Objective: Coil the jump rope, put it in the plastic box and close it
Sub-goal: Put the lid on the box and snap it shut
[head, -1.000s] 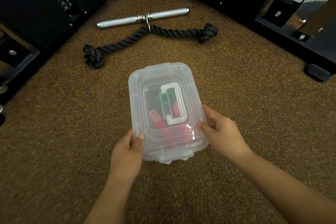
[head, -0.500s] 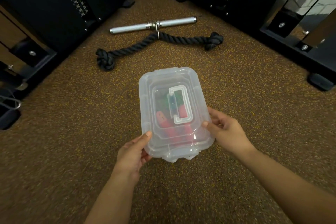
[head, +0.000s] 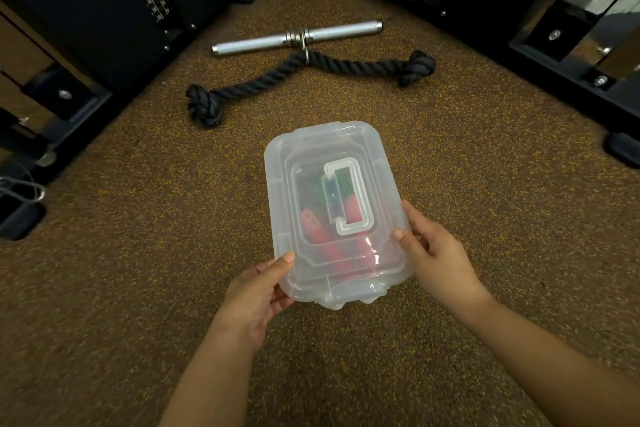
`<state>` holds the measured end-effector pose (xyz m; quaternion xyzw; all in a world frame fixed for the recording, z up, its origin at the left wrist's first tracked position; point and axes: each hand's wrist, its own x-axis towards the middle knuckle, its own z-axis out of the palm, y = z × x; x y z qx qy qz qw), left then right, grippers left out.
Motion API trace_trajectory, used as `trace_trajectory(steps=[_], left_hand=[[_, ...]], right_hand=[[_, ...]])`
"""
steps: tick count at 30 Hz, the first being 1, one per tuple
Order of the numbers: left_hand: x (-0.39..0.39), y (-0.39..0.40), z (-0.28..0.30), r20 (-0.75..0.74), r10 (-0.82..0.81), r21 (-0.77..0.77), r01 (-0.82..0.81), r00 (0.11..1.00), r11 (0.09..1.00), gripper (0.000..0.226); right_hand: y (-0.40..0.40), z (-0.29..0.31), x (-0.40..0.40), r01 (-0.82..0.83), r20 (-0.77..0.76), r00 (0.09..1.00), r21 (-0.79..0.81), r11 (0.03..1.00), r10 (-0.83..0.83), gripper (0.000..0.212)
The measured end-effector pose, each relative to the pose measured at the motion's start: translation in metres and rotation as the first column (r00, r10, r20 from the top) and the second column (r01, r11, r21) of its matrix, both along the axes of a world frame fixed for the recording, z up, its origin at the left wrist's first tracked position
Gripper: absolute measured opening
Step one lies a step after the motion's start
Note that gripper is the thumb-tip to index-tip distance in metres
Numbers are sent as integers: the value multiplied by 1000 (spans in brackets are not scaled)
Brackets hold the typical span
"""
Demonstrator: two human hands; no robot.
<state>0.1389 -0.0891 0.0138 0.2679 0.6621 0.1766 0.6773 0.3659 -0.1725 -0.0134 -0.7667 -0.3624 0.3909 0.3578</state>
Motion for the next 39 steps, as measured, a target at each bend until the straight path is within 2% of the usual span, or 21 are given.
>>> trace_trajectory(steps=[4,5,6,7,8,9,10,12,14,15,17,21,22,24,26,28,29,31,34,36,39], left_hand=[[1,-4,0,-28,17,44,-15,999,999,34],[3,-6,-2,-92,23,115,-12,996,993,42],[5,-11,-4,-223,17,232,36,975,972,51],[6,-17,-2,-375,5,366,143,927,919,56],[7,-24,1,-504,-9,497,298,864,815,57],[8,-32,4,-587,-46,587,463,809,665,54],[9,-40,4,-644,-135,609,611,753,506,53],[10,-53,-5,-720,-351,530,801,598,277,67],[8,-61,-16,-795,-430,403,902,428,154,89],[7,-62,-20,-827,-418,365,924,377,113,96],[7,-62,-21,-853,-395,333,939,341,92,105],[7,-61,-23,-854,-405,320,944,326,84,112],[7,-60,-25,-859,-397,321,944,322,73,110],[7,-58,-27,-853,-388,349,934,349,73,97],[6,-55,-28,-838,-375,391,916,396,94,83],[6,-55,-27,-835,-367,404,910,410,96,79],[7,-55,-27,-832,-365,411,906,418,99,77],[7,-56,-28,-829,-355,423,900,432,105,74],[8,-58,-30,-831,-351,424,900,432,103,69],[7,-58,-30,-831,-353,424,900,430,99,67],[7,-57,-30,-842,-332,426,902,426,76,60]], right_hand=[[0,-3,0,-2,-18,1000,14,1000,2,50],[-2,-1,-1,25,-85,996,11,1000,-24,45],[-5,-2,-3,62,-173,983,-3,998,-62,42],[-10,-2,-6,103,-262,959,-36,994,-109,50],[-15,-4,-9,142,-345,924,-93,985,-166,62],[-22,-6,-14,159,-418,884,-157,975,-211,69],[-28,-7,-20,160,-493,837,-195,968,-238,67],[-37,-9,-28,151,-609,747,-236,960,-267,58],[-43,-9,-32,145,-660,698,-249,958,-278,56],[-45,-9,-32,147,-667,689,-254,956,-283,58],[-47,-6,-28,136,-668,689,-262,956,-281,63],[-52,3,-32,74,-656,722,-240,968,-218,68],[-53,6,-36,79,-638,740,-233,969,-213,70],[-58,9,-43,55,-490,860,-189,980,-143,75],[-62,9,-41,-20,-196,980,-152,988,-10,85],[-64,13,-34,-97,96,989,-127,987,110,100],[-63,14,-29,-160,257,950,-95,983,180,104],[-56,9,-22,-351,556,771,-38,935,312,99],[-40,3,-17,-572,700,554,-73,817,450,69],[-33,-1,-13,-625,700,524,-70,777,485,57],[-33,-4,-10,-642,696,541,-21,767,472,54]])
